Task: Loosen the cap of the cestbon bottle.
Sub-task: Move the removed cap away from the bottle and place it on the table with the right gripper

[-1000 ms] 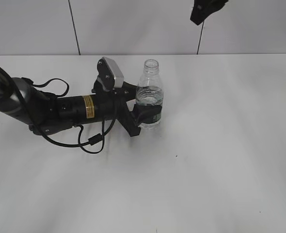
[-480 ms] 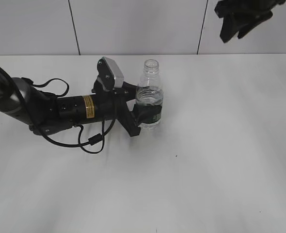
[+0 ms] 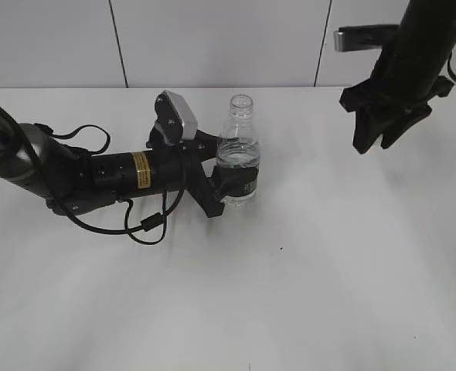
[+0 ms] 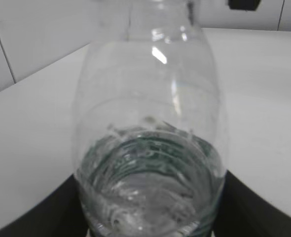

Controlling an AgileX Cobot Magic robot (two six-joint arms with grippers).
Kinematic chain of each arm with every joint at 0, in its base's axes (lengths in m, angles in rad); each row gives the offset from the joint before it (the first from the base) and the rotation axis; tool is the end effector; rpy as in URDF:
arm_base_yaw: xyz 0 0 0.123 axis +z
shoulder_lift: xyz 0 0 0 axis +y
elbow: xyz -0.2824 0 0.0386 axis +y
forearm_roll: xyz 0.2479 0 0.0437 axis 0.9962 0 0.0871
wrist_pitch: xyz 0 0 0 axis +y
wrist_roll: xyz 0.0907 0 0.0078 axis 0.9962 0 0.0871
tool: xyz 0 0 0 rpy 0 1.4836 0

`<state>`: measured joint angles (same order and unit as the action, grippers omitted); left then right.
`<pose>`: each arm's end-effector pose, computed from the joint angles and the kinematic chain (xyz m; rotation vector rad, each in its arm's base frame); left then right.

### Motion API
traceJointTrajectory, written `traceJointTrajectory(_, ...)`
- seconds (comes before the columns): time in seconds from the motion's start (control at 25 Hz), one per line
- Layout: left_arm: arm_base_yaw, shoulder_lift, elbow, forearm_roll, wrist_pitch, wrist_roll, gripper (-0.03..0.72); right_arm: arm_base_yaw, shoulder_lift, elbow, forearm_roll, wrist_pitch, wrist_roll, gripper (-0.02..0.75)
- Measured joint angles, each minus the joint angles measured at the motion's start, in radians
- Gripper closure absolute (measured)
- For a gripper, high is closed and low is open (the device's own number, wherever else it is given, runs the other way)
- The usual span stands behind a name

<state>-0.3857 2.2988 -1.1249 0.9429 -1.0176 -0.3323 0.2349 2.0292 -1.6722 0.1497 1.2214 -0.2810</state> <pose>0.3613 -0.2143 0.0751 1.0884 1.5284 -0.7784 0.4001 0.1089 0.2236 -0.7108 2.9674 0.2152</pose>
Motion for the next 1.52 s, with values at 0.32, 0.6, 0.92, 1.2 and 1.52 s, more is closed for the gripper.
traceJointTrajectory(0.32,0.0,0.0,0.0,0.0,0.0,0.0,0.272,0.009,-0.019,0.227,0.058,-0.197,0.0,0.442)
traceJointTrajectory(0.6,0.0,0.0,0.0,0.0,0.0,0.0,0.272,0.026,-0.019,0.401,0.058,-0.411,-0.051,0.442)
traceJointTrajectory(0.92,0.0,0.0,0.0,0.0,0.0,0.0,0.272,0.145,-0.019,0.443,0.052,-0.592,-0.149,0.442)
traceJointTrajectory(1.2,0.0,0.0,0.0,0.0,0.0,0.0,0.272,0.151,-0.018,0.443,0.049,-0.608,-0.153,0.442)
traceJointTrajectory(1.52,0.0,0.0,0.0,0.0,0.0,0.0,0.273,0.151,0.023,0.445,0.049,-0.575,-0.145,0.442)
